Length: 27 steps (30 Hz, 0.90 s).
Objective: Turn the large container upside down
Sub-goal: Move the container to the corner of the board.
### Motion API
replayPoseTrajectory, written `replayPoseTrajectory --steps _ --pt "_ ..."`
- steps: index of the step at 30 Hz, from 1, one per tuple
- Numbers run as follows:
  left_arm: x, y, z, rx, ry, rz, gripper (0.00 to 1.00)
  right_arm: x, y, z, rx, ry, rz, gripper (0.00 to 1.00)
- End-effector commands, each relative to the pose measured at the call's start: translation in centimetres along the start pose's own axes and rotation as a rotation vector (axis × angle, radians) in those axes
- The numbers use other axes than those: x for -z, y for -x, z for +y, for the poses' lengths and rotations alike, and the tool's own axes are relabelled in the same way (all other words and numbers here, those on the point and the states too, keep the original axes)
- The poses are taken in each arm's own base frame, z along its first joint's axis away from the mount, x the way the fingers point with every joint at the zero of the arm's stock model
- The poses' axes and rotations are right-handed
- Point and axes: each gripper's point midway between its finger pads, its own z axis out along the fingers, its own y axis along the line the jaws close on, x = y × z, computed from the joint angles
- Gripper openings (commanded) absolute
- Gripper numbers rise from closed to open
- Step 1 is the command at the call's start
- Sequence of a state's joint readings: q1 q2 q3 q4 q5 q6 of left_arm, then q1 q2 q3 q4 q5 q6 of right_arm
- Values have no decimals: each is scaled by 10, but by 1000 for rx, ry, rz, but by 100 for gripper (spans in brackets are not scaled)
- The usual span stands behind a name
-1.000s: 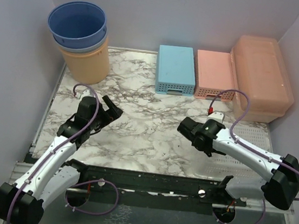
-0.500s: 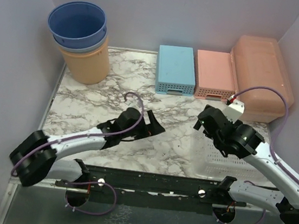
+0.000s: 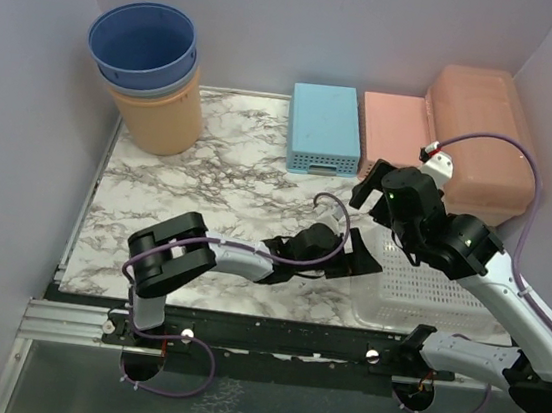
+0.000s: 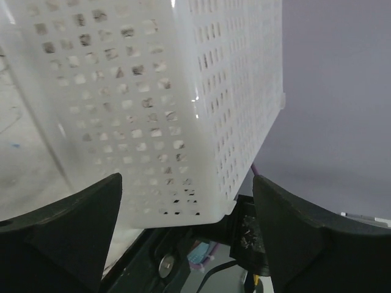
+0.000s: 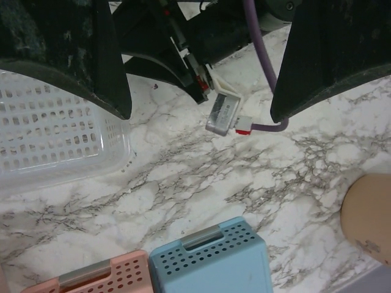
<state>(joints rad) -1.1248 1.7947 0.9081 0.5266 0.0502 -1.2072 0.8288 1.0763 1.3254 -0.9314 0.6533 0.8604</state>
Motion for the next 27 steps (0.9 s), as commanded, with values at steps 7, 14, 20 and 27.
replayPoseTrajectory --steps 7,14,20,27 --pt "-40 -27 -41 69 -153 27 85 1 3 21 30 95 26 100" --pt "-63 -31 -51 86 -185 36 85 -1 -5 20 43 100 49 100" --pt "-81 -41 -56 79 -213 90 83 -3 -4 17 51 85 44 100" --pt "-82 -37 -57 48 -221 81 82 -7 -5 19 59 85 52 100"
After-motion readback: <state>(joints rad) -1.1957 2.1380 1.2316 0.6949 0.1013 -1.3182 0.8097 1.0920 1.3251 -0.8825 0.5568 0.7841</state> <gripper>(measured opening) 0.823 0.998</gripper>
